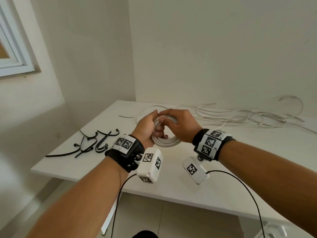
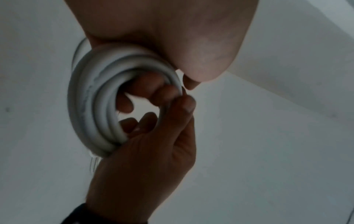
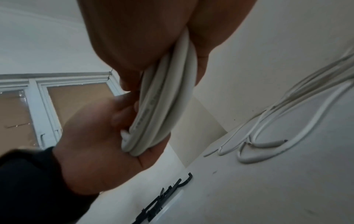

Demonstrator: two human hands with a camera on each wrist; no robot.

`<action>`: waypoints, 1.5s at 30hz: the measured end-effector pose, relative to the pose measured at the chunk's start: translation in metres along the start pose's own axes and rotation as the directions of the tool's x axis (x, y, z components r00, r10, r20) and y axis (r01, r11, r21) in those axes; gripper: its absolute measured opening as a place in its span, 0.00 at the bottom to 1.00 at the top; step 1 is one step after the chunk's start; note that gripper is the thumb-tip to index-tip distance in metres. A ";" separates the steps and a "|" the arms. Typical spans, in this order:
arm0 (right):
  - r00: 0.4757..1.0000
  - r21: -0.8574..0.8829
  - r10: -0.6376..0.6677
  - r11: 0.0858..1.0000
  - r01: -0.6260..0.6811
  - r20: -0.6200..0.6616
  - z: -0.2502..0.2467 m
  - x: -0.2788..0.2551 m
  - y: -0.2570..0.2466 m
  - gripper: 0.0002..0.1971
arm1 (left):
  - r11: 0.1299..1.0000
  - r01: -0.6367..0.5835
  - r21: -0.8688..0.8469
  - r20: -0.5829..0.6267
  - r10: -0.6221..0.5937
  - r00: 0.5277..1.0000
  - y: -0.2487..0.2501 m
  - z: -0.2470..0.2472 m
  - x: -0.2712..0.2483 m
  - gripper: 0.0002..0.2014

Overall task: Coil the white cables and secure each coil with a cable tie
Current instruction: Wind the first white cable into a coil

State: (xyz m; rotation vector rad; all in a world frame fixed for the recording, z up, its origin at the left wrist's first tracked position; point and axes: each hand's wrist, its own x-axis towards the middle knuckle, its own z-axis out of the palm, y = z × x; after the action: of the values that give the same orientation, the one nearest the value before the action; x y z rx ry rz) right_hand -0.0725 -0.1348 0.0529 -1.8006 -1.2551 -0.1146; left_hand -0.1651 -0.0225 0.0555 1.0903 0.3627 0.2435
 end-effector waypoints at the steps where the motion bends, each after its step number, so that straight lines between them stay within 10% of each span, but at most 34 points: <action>1: 0.999 -0.035 -0.032 0.999 0.033 0.026 0.005 0.005 -0.003 0.10 | 0.998 -0.047 0.031 -0.081 0.049 0.996 -0.001 -0.002 0.000 0.24; 5: 0.987 -0.138 -0.068 0.987 0.088 0.147 0.027 0.021 -0.016 0.16 | 0.978 -0.157 0.138 -0.307 0.193 0.932 0.000 -0.020 -0.001 0.21; 13: 0.951 0.147 0.161 0.968 -0.205 0.264 0.065 0.043 -0.035 0.25 | 0.943 -0.149 0.297 -0.449 0.276 0.850 0.029 -0.085 -0.011 0.16; 17: 0.808 0.021 0.386 0.898 -0.440 0.444 0.086 0.056 -0.033 0.20 | 0.941 -0.143 0.308 -0.549 0.298 0.781 0.051 -0.123 -0.016 0.16; 23: 0.719 -0.392 0.322 0.917 -0.075 0.615 0.134 0.050 -0.051 0.17 | 0.930 -0.099 0.354 -0.608 0.309 0.731 0.061 -0.156 -0.021 0.18; 37: 0.794 -0.358 0.123 0.926 0.124 0.596 0.140 0.047 -0.038 0.06 | 0.932 -0.081 0.353 -0.593 0.290 0.751 0.054 -0.162 -0.015 0.22; 45: 0.887 -0.186 0.224 0.969 -0.160 0.404 0.049 0.060 -0.006 0.05 | 0.922 -0.099 0.375 -0.490 0.288 0.823 0.038 -0.118 -0.001 0.21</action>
State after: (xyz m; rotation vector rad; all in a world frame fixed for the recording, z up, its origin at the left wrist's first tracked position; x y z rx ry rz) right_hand -0.0683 -0.0574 0.0597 -2.1463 -1.3802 0.3223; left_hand -0.2140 0.0904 0.0415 1.3927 0.8218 0.7047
